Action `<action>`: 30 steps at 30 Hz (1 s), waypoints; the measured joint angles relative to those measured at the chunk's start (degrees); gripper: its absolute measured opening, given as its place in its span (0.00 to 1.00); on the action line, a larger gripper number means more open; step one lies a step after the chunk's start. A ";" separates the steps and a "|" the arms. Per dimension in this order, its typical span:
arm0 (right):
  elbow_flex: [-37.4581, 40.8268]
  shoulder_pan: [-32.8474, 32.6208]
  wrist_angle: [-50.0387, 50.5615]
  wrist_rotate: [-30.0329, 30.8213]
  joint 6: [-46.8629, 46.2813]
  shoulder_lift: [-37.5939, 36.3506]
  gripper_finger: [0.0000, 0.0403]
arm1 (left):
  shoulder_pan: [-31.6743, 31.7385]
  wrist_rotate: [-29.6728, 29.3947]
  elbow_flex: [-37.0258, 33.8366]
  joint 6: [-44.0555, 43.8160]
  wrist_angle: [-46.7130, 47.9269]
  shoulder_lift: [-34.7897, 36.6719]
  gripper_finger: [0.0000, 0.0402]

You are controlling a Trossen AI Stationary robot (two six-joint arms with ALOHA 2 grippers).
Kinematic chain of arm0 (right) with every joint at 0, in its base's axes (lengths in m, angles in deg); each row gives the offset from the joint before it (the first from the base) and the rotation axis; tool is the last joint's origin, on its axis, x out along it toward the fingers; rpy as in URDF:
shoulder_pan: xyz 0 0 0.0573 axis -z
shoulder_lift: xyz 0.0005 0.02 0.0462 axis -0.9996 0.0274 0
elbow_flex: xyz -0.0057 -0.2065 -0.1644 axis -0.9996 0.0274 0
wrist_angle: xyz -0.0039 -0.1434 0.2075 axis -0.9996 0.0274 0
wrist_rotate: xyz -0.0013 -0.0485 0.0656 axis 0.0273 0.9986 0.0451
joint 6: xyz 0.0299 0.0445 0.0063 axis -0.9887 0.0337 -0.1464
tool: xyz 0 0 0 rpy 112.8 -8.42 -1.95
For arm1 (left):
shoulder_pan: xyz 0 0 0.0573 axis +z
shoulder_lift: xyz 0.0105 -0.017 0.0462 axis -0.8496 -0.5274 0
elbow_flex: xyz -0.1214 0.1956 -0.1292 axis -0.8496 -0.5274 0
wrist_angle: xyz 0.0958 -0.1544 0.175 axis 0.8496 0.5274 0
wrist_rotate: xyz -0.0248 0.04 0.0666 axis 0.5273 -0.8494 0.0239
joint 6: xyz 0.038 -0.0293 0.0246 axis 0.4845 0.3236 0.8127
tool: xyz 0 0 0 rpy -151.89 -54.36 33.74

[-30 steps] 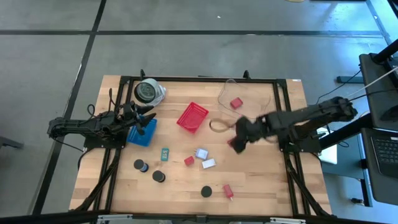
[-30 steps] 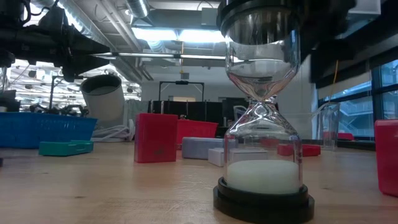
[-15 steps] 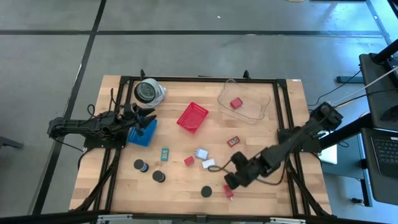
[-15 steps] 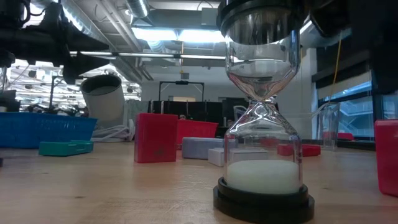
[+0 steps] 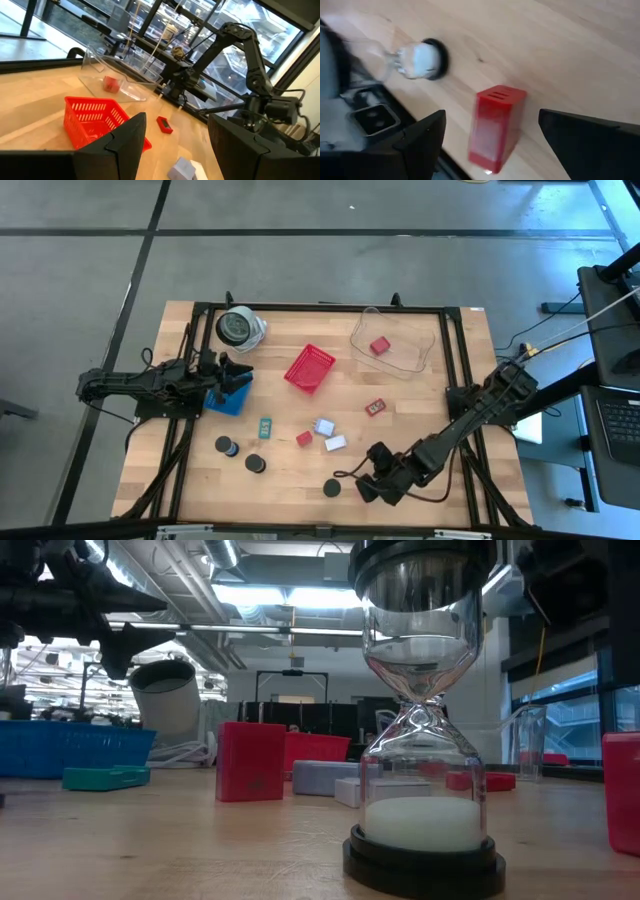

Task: Pick & Place Office items
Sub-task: Put the bottom red charger adapter into the white bin

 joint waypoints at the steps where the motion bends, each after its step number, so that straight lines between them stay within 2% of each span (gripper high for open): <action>1: 0.00 0.00 0.09 -0.43 0.14 0.43 0.80 | 0.00 -0.01 0.00 0.03 -0.01 -0.01 0.53; 10: 0.00 0.00 0.38 -1.06 3.36 1.80 0.77 | 0.00 -0.03 -0.01 1.60 0.01 0.01 0.53; 23: 0.00 0.00 0.31 -1.50 4.75 1.80 0.45 | 0.00 -0.23 0.01 2.20 0.01 0.00 0.53; 30: -0.07 0.04 0.05 -3.12 4.50 1.74 0.38 | 0.00 -0.23 -0.01 2.21 0.01 0.01 0.53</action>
